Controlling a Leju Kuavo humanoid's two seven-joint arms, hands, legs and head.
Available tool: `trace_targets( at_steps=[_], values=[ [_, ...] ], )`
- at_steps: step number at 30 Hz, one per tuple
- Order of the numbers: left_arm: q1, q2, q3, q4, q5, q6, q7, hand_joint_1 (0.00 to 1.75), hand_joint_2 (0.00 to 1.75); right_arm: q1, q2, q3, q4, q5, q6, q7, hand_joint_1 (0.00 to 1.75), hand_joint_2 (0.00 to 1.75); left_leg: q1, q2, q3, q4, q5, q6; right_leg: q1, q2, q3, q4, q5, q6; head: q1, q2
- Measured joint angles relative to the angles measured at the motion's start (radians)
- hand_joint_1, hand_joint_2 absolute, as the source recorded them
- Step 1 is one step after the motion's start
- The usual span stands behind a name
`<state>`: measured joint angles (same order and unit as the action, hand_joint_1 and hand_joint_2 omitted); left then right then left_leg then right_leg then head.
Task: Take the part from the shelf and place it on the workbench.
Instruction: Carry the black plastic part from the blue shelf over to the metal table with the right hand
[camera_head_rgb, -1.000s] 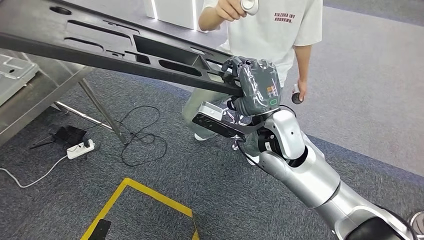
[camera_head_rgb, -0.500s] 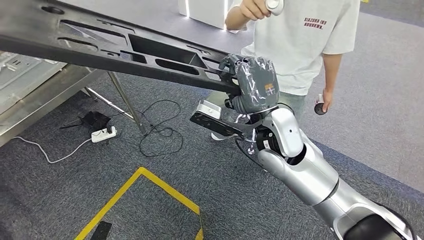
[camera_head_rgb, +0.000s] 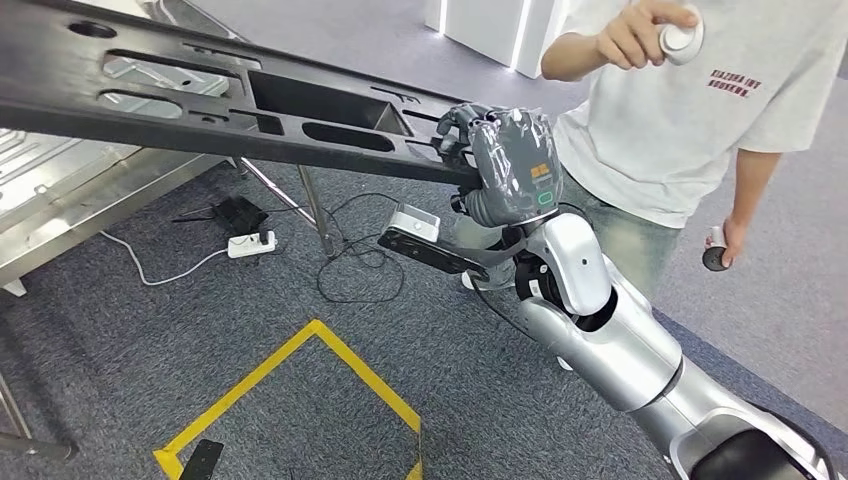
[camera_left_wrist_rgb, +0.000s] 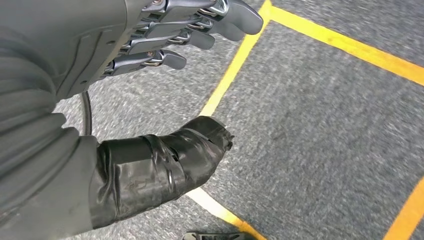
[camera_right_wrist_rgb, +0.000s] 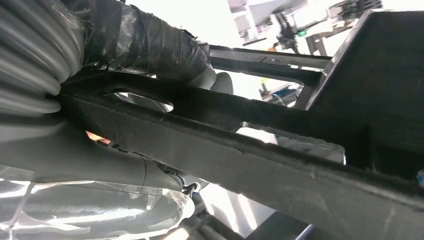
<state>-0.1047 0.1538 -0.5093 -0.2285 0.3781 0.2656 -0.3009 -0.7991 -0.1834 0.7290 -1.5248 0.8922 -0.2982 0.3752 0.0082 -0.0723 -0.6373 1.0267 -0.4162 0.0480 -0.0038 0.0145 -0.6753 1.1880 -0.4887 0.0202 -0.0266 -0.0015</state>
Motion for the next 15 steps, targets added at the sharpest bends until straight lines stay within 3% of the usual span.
trace_targets(
  at_steps=[1,3,5,6,8,10,12,13,15],
  values=[
    [0.0,-0.001,0.0,0.0,0.001,0.002,0.0,0.0,1.75,-0.001,0.0,0.0,-0.002,0.002,0.0,0.0,1.75,1.75,-0.001,-0.011,-0.002,0.003,-0.001,-0.003,-0.002,0.022,0.029,-0.067,0.028,-0.004,0.0,0.0],
    [0.0,-0.003,0.0,0.0,0.003,0.007,0.002,0.0,1.75,-0.002,-0.001,0.0,-0.007,0.005,0.002,0.0,1.75,1.75,0.001,-0.032,-0.01,0.006,0.0,-0.012,-0.003,0.053,0.064,-0.146,0.05,-0.008,-0.001,0.0],
    [0.005,-0.003,0.0,0.0,0.009,0.011,0.005,0.0,1.75,-0.002,-0.001,0.0,-0.013,0.007,0.007,0.0,1.75,1.75,0.005,-0.051,-0.015,0.002,0.005,-0.025,-0.002,0.043,0.071,-0.157,0.048,-0.013,-0.001,0.0],
    [0.009,-0.003,0.0,0.0,0.013,0.013,0.008,0.0,1.75,-0.002,-0.001,0.0,-0.015,0.009,0.01,0.0,1.75,1.75,0.006,-0.049,-0.017,0.004,0.003,-0.03,-0.003,0.033,0.075,-0.163,0.051,-0.018,-0.001,0.0],
    [0.013,-0.002,0.0,0.0,0.02,0.015,0.013,0.0,1.75,-0.002,-0.001,0.0,-0.021,0.014,0.013,0.002,1.75,1.75,0.004,-0.007,-0.039,0.046,-0.023,-0.039,-0.006,0.012,0.084,-0.176,0.056,-0.029,-0.004,0.0],
    [0.01,0.0,0.0,0.0,0.025,0.018,0.016,0.0,1.75,-0.002,-0.001,0.0,-0.025,0.016,0.014,0.003,1.75,1.75,0.005,0.045,-0.098,0.161,-0.079,-0.048,-0.004,-0.012,0.089,-0.18,0.056,-0.036,-0.006,0.0],
    [0.01,0.001,0.0,0.0,0.029,0.019,0.019,0.0,1.75,0.001,-0.001,0.0,-0.027,0.016,0.013,0.005,1.75,1.75,0.01,0.059,-0.152,0.262,-0.11,-0.057,-0.003,-0.036,0.089,-0.18,0.054,-0.038,-0.006,0.0],
    [0.01,0.001,0.0,0.0,0.031,0.019,0.021,0.0,1.75,0.004,-0.001,0.0,-0.029,0.016,0.013,0.007,1.75,1.75,0.013,0.061,-0.154,0.265,-0.101,-0.061,-0.003,-0.048,0.089,-0.18,0.052,-0.037,-0.006,0.0],
    [0.012,0.001,0.0,0.0,0.032,0.02,0.025,0.0,1.75,0.008,-0.004,-0.001,-0.034,0.016,0.013,0.012,1.75,1.75,0.017,0.078,-0.1,0.165,-0.044,-0.065,-0.003,-0.068,0.091,-0.177,0.047,-0.03,-0.006,0.0]
  ],
)
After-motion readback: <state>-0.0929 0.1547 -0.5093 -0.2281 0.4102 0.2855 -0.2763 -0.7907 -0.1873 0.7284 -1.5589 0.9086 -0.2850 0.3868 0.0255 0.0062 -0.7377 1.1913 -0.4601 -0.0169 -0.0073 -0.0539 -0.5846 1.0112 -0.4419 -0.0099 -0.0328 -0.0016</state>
